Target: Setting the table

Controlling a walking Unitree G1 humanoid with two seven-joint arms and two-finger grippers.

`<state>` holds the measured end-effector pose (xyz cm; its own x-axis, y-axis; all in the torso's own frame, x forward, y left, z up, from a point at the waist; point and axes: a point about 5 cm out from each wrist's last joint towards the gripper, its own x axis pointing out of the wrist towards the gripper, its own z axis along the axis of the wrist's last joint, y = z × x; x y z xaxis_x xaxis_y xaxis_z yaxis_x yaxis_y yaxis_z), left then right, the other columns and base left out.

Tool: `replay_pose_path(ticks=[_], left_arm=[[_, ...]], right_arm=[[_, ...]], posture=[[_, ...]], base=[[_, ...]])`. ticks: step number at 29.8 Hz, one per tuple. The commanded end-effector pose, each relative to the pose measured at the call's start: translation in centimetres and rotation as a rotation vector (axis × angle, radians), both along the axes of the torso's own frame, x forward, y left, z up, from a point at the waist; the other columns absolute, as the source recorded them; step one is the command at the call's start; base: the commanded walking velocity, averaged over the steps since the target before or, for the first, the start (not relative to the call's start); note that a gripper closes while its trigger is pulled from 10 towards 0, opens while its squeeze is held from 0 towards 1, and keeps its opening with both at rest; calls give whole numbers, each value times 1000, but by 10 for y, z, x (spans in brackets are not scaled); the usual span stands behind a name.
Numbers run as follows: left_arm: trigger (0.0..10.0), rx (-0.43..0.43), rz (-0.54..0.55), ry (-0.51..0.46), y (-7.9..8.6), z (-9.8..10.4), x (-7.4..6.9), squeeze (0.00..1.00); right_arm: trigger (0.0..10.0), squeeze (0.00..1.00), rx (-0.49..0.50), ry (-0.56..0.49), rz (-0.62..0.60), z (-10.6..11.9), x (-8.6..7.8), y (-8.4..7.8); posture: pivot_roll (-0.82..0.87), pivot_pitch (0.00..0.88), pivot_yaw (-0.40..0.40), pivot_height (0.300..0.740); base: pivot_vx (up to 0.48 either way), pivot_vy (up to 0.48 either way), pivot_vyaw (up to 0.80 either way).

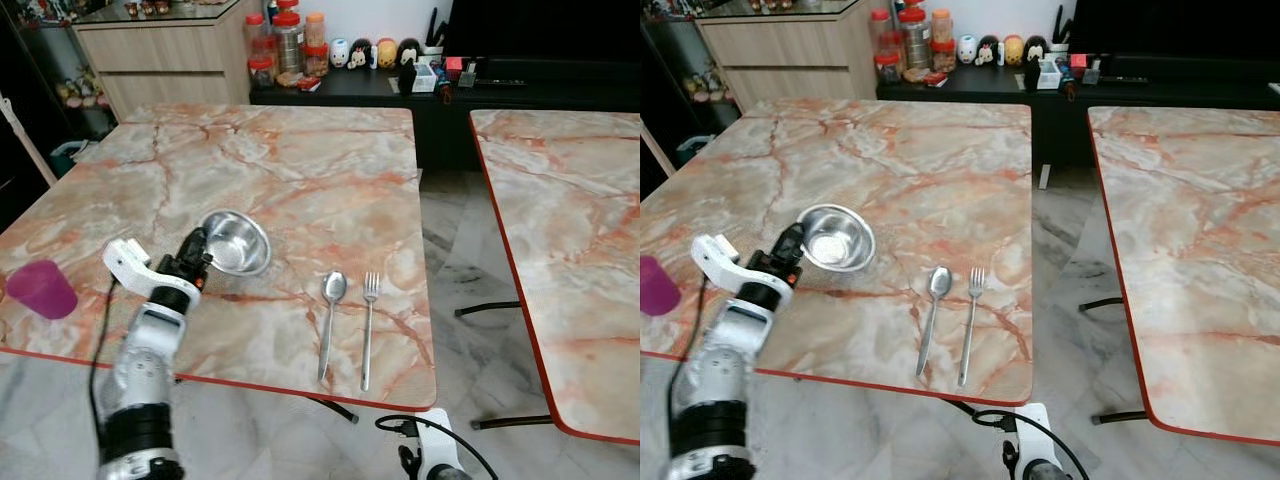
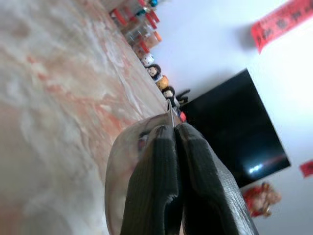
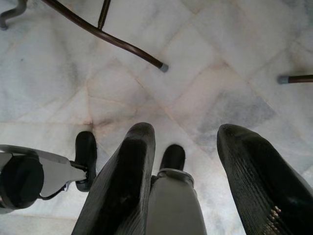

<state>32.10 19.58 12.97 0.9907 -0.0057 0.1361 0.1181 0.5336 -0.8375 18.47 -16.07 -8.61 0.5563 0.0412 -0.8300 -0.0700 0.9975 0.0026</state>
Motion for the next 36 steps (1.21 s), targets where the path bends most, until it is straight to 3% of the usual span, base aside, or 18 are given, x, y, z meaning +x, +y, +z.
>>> replay_pose_path(ticks=[1,2,3,9,21,36], left_arm=[[10000,-41,24,-20,-1,5,3,0],[10000,-63,18,-25,-6,4,3,0],[10000,-139,12,-45,-17,4,3,0],[10000,-239,33,-77,-26,8,3,0],[10000,-267,34,-120,-27,15,6,0],[10000,-276,29,-153,-28,22,10,0]], right_arm=[[10000,0,1,5,2,0,0,0],[10000,0,-1,5,2,0,0,-1],[10000,0,-13,9,-3,-1,-3,-4],[10000,0,-28,27,-6,-5,-11,-9],[10000,0,-40,62,-30,-8,-20,-16],[10000,0,-53,45,-21,-6,-17,-20]], posture=[[65,0,15,740],[62,0,12,740],[57,0,10,740],[49,0,2,740],[43,0,-15,740],[39,0,-19,740]], base=[[0,0,0],[0,0,0],[0,0,0],[0,-94,0],[0,-387,-33],[0,-393,-89]])
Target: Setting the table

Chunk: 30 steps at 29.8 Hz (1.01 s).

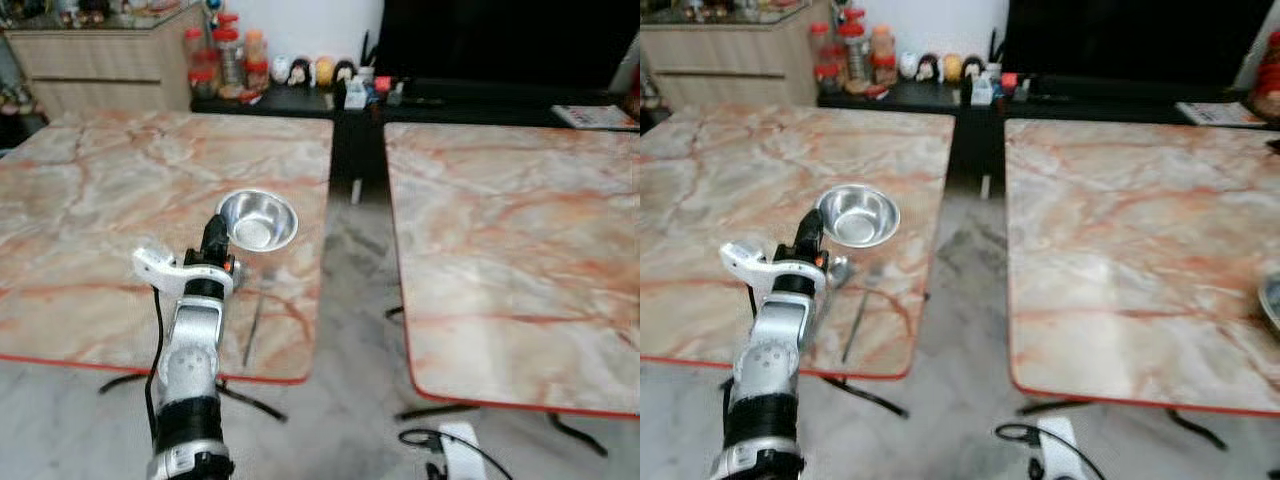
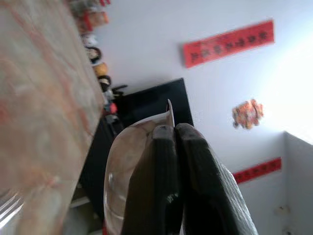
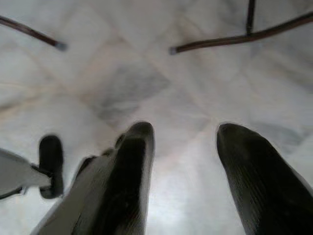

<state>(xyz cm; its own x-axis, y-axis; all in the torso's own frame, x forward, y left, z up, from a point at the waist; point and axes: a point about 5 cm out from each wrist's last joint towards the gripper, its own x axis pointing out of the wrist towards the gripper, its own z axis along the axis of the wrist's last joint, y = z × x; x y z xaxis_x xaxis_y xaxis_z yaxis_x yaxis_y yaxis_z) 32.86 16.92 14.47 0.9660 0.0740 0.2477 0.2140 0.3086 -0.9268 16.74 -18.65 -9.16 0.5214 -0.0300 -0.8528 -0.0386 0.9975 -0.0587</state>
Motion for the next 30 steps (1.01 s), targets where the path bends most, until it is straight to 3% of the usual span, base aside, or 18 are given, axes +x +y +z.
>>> replay_pose_path(ticks=[1,16,30], left_arm=[[10000,-17,0,-36,-2,9,2,0],[10000,-20,-28,-61,-7,16,4,0],[10000,-32,-113,-31,-29,6,3,0]], right_arm=[[10000,0,11,3,13,-1,0,6],[10000,0,7,-2,11,-1,0,6],[10000,0,21,-21,-12,-1,0,10]], posture=[[38,0,-17,740],[28,0,-6,740],[-14,0,28,740]], base=[[0,-390,0],[0,-396,0],[0,-399,0]])
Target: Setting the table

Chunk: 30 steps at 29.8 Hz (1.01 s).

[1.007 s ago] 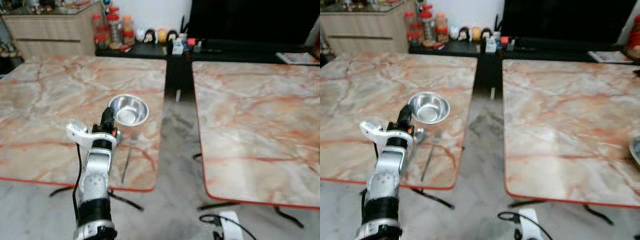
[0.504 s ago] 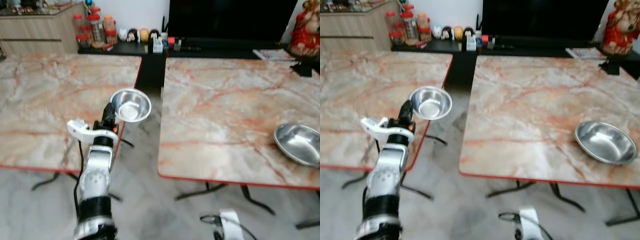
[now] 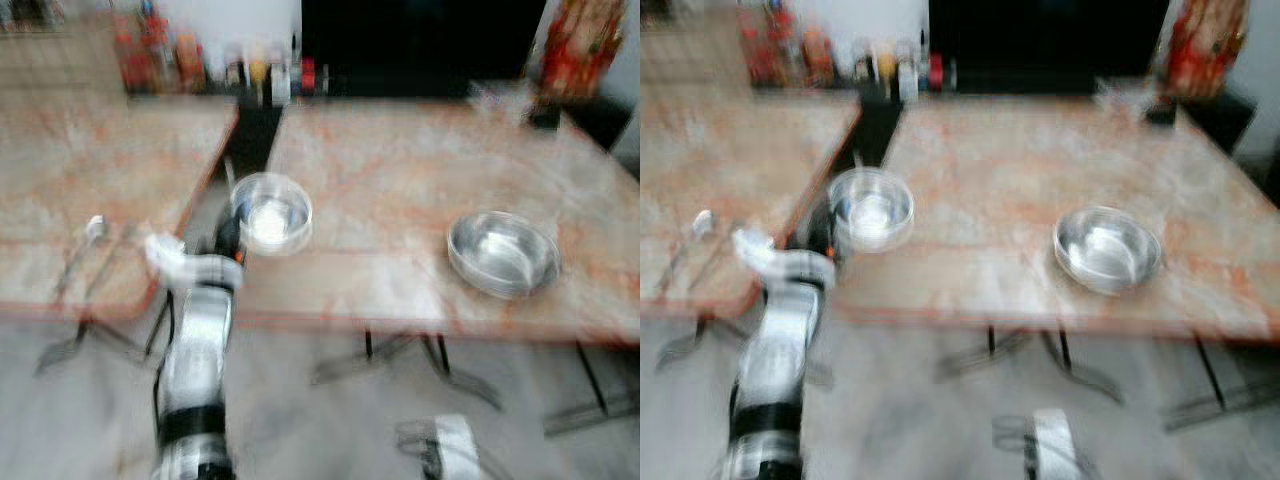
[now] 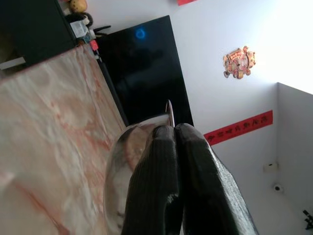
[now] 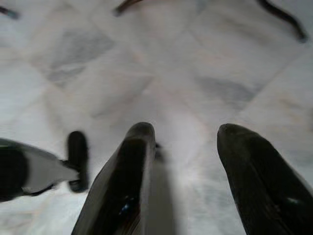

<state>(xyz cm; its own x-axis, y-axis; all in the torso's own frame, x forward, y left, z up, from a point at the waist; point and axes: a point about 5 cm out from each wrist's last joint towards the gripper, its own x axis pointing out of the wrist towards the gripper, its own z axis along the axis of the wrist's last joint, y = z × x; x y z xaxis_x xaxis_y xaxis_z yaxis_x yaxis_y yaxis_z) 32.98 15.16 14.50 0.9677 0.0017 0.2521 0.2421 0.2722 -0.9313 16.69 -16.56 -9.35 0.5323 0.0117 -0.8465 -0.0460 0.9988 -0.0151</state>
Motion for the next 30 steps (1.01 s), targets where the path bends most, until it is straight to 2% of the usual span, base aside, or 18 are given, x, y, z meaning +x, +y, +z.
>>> replay_pose_path(ticks=[1,13,21,24,28,30], left_arm=[[10000,-12,-34,-26,-12,6,2,0],[10000,-5,-32,-30,-13,8,0,0],[10000,31,-32,-25,-17,5,-3,0],[10000,156,-48,-24,-24,7,-4,0],[10000,220,-53,-23,-28,8,-5,0],[10000,280,-56,-14,-30,7,-6,0]], right_arm=[[10000,0,-23,-8,-20,1,1,-11],[10000,0,-21,-19,-29,3,4,-12],[10000,0,-25,-29,-42,5,9,-16],[10000,0,-24,-34,-44,6,11,-16],[10000,0,-22,-37,-44,7,12,-16],[10000,0,-19,-40,-45,7,12,-15]], posture=[[-13,0,28,740],[-3,0,14,740],[3,0,1,740],[9,0,-7,740],[12,0,-10,740],[14,0,-9,740]], base=[[0,-394,0],[0,-397,0],[0,-395,0],[0,-127,0],[0,0,0],[0,0,0]])
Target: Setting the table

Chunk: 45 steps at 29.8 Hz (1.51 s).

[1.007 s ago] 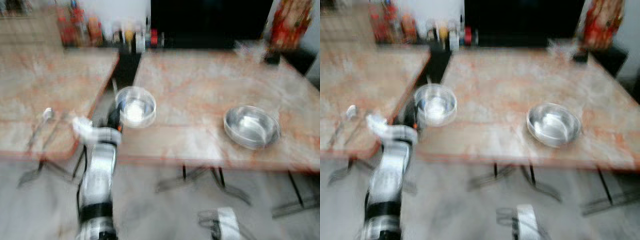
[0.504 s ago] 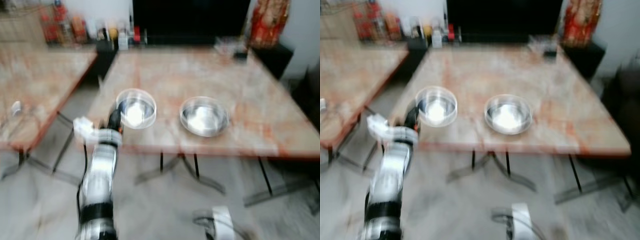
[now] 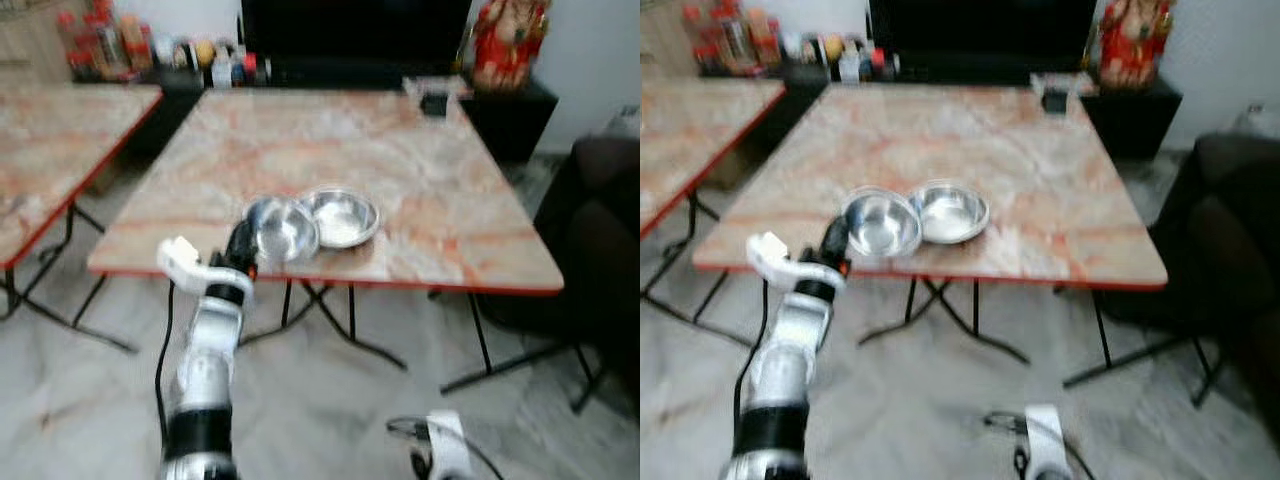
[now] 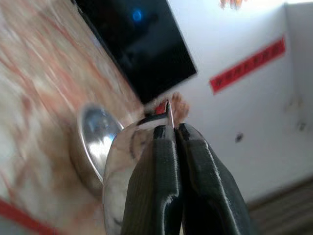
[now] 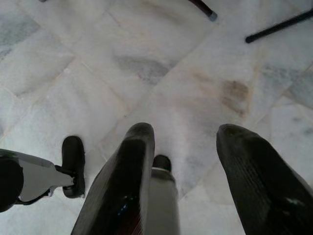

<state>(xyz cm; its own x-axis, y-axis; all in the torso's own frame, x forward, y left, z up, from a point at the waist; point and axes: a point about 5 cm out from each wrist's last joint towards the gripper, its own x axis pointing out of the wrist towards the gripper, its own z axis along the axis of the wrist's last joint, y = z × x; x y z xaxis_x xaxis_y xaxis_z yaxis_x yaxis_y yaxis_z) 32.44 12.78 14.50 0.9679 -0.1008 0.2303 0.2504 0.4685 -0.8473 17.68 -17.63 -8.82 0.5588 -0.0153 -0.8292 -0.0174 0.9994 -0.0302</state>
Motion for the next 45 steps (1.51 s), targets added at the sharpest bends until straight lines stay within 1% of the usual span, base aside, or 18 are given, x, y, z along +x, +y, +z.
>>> replay_pose_path(ticks=[1,2,3,4,6,9,15,39,45], left_arm=[[10000,66,-8,-23,-6,6,-1,0],[10000,85,-2,-24,-6,6,-1,0],[10000,85,-2,-24,-6,6,-1,0],[10000,118,-15,-29,-7,4,-2,0],[10000,135,-26,-40,-8,5,-2,0],[10000,197,-61,-62,-15,6,-4,0],[10000,198,-77,-54,-19,5,-5,0],[10000,169,-78,-70,-16,9,-2,0],[10000,164,-89,-66,-16,8,-3,0]], right_arm=[[10000,0,-4,-10,-17,2,3,-4],[10000,0,-4,-10,-18,2,3,-4],[10000,0,-4,-10,-18,2,3,-4],[10000,0,-3,-11,-18,2,3,-3],[10000,0,0,-12,-20,2,4,-3],[10000,0,14,-12,-31,2,3,0],[10000,0,18,-17,-31,2,4,2],[10000,0,18,-21,-32,2,5,2],[10000,0,21,-21,-33,2,4,3]], posture=[[15,0,-7,740],[15,0,-7,740],[15,0,-7,740],[15,0,-5,740],[15,0,-1,740],[16,0,3,740],[16,0,15,740],[18,0,14,740],[17,0,19,740]], base=[[0,0,0],[0,0,0],[0,0,0],[0,0,0],[0,0,0],[345,0,0],[369,0,-228],[363,0,0],[51,0,0]])
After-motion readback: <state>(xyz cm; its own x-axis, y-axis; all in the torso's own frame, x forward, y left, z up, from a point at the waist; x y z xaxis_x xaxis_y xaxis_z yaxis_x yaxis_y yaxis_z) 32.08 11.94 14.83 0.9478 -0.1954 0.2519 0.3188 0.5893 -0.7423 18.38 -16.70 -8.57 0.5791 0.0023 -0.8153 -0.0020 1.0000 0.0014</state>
